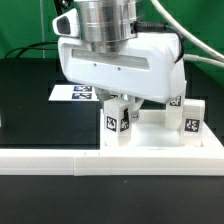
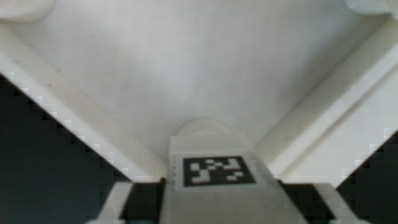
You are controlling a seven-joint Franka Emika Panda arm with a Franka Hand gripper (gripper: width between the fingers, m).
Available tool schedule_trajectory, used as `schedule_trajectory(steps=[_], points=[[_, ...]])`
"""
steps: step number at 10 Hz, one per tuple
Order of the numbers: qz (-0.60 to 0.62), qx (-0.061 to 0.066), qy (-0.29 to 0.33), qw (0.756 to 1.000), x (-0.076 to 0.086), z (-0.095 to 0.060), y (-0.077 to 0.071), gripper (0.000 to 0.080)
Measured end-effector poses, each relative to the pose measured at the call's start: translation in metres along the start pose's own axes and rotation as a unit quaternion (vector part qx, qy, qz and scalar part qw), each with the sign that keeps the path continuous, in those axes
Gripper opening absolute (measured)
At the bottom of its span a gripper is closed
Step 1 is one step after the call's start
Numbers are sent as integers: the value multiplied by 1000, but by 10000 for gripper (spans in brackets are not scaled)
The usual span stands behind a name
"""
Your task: Assemble square table
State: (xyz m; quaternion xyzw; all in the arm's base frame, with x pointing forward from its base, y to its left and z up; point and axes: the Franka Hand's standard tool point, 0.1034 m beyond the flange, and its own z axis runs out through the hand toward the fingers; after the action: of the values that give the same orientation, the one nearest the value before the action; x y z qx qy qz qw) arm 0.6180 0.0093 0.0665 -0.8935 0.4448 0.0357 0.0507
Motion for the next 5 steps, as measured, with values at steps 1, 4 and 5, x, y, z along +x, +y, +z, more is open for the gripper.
schedule_trajectory(steps=[1,4,5], points=[[98,1,3,995,1,0,-2,290],[301,26,5,953,2,1,-6,290],[326,27,5,945,2,1,-7,290]])
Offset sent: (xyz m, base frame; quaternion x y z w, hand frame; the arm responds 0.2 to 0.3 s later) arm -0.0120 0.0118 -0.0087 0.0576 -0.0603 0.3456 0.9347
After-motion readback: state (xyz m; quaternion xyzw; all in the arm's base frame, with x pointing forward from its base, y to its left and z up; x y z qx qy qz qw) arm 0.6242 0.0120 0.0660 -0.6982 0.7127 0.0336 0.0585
